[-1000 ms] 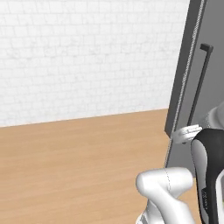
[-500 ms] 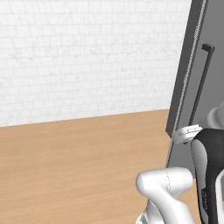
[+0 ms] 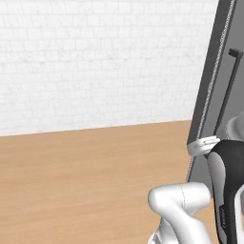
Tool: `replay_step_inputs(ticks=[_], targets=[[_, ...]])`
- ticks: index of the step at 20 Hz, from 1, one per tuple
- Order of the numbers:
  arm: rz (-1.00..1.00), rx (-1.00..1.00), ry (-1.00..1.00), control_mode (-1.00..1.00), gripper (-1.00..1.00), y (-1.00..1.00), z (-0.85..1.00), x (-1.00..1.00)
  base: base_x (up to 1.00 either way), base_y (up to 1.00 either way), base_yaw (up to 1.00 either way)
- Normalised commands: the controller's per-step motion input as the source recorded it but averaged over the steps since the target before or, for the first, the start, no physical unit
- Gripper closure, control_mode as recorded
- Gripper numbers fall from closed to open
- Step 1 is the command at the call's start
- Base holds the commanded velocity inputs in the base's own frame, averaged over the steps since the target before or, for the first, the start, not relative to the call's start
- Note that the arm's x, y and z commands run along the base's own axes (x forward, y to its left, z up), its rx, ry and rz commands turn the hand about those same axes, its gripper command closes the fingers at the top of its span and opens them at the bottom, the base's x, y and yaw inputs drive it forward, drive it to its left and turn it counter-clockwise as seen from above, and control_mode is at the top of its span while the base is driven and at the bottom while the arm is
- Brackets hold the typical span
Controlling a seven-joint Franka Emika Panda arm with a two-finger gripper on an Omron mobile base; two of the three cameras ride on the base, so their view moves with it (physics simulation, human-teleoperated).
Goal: Place one bell pepper and one fish in each tupperware on the nearby counter, to pack two identical lunches.
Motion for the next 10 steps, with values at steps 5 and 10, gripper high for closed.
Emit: replay_step_inputs(ticks=[5,10], targets=[[0.00,0.00,0.00,1.00,-1.00,0.00,0.00,0.00,1.00,0.71,-0.06],[0.00,0.00,0.00,1.00,-1.00,0.00,0.00,0.00,1.00,0.57,-0.06]])
